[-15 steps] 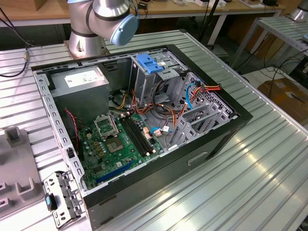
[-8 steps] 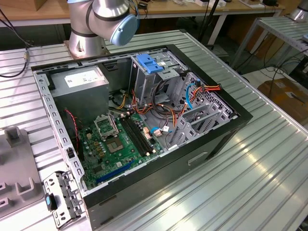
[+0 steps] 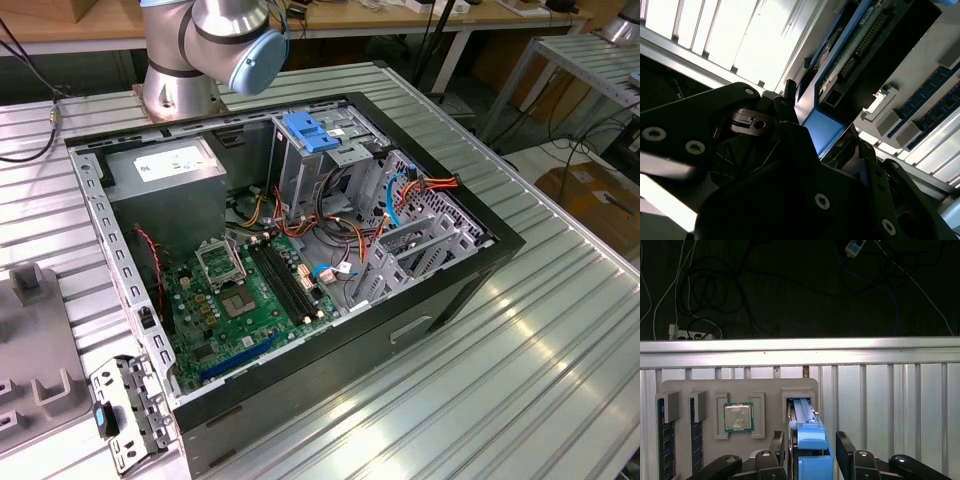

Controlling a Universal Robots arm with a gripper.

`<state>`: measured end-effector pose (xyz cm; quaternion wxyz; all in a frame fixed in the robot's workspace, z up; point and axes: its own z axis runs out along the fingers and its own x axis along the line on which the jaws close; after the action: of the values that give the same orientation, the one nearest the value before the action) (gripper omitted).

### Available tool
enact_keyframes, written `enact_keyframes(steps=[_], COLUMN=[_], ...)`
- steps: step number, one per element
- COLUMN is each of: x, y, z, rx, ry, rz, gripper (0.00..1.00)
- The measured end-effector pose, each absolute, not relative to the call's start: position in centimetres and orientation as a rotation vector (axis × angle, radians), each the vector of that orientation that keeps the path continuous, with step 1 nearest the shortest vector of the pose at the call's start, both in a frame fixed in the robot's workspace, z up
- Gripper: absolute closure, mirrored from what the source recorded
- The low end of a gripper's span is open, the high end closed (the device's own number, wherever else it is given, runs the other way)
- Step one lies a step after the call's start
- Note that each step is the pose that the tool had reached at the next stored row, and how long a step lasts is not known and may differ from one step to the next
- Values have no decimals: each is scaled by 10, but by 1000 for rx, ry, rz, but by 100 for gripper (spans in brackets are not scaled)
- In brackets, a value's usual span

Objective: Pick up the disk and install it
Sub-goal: 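Pick up the disk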

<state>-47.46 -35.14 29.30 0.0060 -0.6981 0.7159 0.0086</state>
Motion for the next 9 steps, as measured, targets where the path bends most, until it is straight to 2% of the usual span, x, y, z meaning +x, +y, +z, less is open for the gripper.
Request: enact_keyframes(steps=[9], x=[-475], y=[-351], z=[293], rx=[-2184], ry=[2241], rz=[27], gripper=[47])
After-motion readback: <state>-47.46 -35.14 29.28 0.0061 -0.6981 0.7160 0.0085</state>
